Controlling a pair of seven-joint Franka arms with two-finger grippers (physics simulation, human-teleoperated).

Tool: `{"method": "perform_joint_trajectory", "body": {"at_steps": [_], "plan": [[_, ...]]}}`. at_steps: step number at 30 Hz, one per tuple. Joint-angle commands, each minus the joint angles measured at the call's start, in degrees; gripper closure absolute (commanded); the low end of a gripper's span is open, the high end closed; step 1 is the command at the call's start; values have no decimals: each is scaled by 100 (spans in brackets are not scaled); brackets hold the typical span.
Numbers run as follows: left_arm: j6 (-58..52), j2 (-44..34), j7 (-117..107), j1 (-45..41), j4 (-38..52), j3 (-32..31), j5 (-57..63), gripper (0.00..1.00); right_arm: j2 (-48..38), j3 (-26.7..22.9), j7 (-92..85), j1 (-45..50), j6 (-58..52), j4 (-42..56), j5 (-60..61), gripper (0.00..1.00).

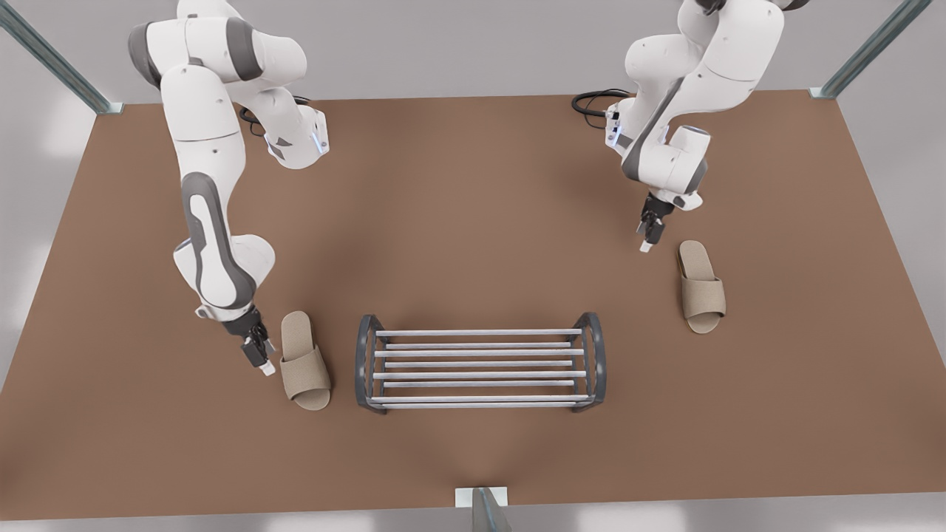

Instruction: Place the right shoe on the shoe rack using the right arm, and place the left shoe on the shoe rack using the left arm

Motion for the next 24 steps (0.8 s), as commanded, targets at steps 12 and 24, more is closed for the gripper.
{"method": "perform_joint_trajectory", "body": {"at_steps": [12,24], "plan": [[-2168,-164,5081,201,-17,1387,-734,0,-89,323,-7755,-31,-481,-600,4607,0],[-1615,-489,5116,543,141,1502,-663,0,316,252,-8695,-207,-2397,-486,5178,0]]}}
